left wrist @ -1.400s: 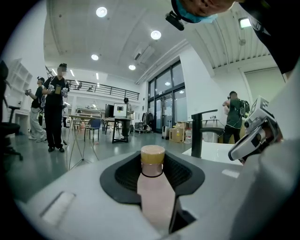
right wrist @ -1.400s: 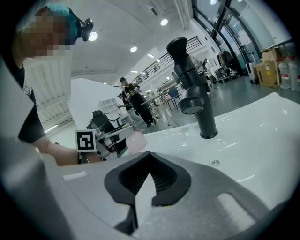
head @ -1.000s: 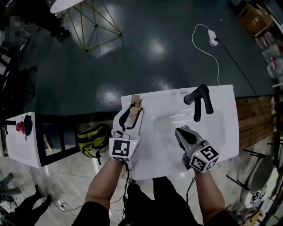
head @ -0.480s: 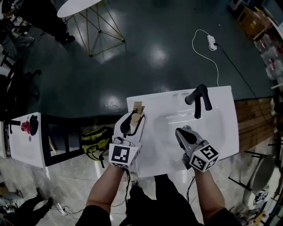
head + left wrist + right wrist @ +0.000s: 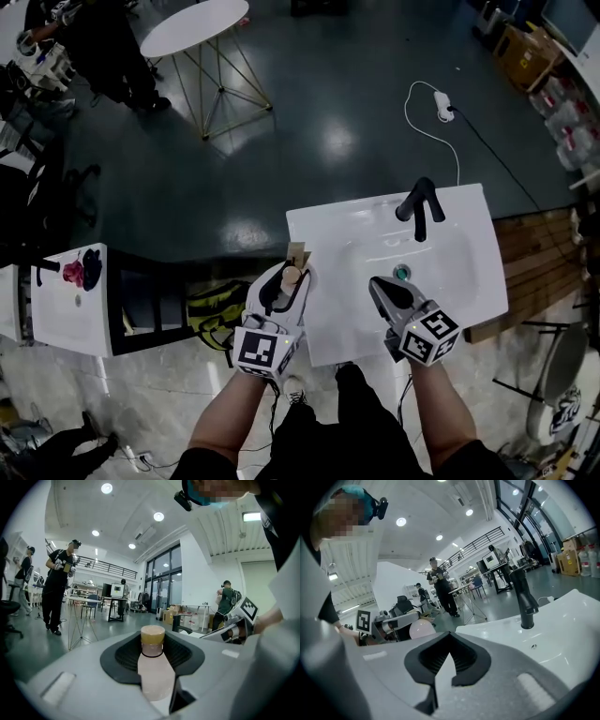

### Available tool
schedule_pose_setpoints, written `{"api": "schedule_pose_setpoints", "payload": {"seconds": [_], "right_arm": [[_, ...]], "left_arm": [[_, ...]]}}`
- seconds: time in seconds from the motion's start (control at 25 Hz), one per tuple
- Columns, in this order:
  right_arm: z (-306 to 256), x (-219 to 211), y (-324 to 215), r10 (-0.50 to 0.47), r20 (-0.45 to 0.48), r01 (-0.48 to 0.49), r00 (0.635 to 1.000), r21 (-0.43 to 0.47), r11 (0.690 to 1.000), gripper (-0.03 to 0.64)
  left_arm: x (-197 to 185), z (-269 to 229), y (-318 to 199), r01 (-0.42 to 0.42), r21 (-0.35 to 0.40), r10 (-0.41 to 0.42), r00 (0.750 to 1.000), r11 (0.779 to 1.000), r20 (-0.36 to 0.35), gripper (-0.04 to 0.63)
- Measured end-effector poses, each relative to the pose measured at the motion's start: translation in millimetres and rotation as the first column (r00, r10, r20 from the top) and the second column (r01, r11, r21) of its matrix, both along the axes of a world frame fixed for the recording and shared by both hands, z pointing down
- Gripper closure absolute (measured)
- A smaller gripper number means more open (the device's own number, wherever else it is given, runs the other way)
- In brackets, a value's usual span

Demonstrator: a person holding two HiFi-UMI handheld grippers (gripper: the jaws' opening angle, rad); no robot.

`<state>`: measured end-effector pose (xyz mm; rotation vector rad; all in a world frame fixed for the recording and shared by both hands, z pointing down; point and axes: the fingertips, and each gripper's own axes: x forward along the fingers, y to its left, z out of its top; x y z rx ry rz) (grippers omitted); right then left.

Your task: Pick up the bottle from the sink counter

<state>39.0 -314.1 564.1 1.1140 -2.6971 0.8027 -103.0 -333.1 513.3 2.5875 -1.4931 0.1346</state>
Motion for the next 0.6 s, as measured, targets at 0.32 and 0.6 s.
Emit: {"api": "schedule_pose_setpoints", "payload": {"seconds": [0.32, 0.6], "right_arm": [[-29.9, -18.0, 37.5, 0.034, -0.004, -0.033, 0.999, 0.049, 0.998, 0.617], [-60.4, -21.5, 74.8, 0.099, -0.017, -0.097, 0.995, 0.094, 0.991, 0.617]], "left_arm": [[-20.9, -23.2, 56.9, -0.031, -0.007, 0.031, 0.999, 0.999, -0.017, 0.454], [-43.9, -38.2, 104.0, -0.062, -0.023, 0.061, 0.998, 0.998, -0.021, 0.454]]}}
